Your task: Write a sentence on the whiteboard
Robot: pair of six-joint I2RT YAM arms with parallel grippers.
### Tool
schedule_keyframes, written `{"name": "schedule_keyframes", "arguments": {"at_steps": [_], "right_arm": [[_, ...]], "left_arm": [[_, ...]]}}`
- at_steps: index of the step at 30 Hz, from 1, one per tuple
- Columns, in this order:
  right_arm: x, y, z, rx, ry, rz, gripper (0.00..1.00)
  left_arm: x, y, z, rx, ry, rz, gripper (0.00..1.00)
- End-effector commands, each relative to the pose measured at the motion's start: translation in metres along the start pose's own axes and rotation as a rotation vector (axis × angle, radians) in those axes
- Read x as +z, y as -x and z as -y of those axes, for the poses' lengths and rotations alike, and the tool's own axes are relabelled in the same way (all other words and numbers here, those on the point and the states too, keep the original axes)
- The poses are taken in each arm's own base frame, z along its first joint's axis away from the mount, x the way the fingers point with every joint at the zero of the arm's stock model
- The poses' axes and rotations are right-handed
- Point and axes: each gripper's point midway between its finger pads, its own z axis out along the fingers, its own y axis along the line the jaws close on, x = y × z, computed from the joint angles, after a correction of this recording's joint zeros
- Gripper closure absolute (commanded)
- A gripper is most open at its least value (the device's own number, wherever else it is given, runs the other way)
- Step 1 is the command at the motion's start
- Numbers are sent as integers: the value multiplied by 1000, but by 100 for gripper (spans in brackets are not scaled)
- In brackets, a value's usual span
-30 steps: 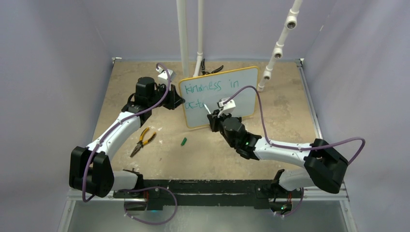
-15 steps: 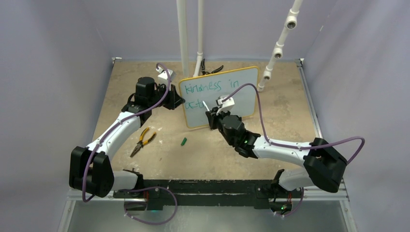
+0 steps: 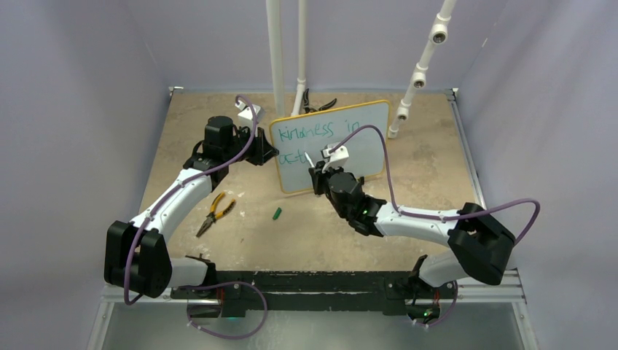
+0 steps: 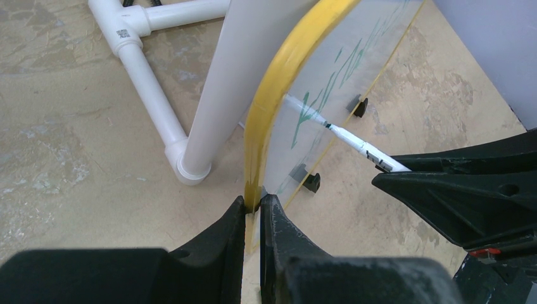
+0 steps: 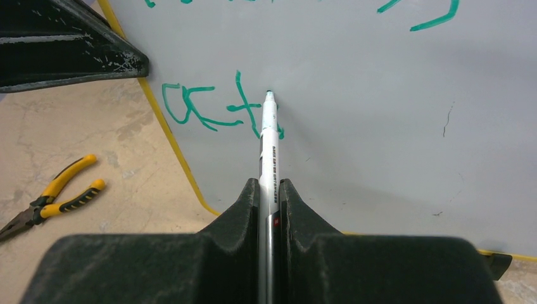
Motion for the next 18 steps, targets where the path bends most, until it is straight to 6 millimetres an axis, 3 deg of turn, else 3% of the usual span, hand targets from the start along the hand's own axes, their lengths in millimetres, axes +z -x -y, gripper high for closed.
{"name": "schedule_keyframes", "arguments": {"at_steps": [1, 8, 18], "right_arm": [[4, 23, -1, 34, -32, 51, 100], [-13, 33, -1, 38, 34, 107, 100], [-11, 5, 9, 41, -17, 21, 100]], "left_arm": [[-1, 13, -7, 4, 42, 43, 100], [-2, 14, -7, 5, 42, 45, 100], [-2, 14, -6, 4, 41, 46, 100]]}}
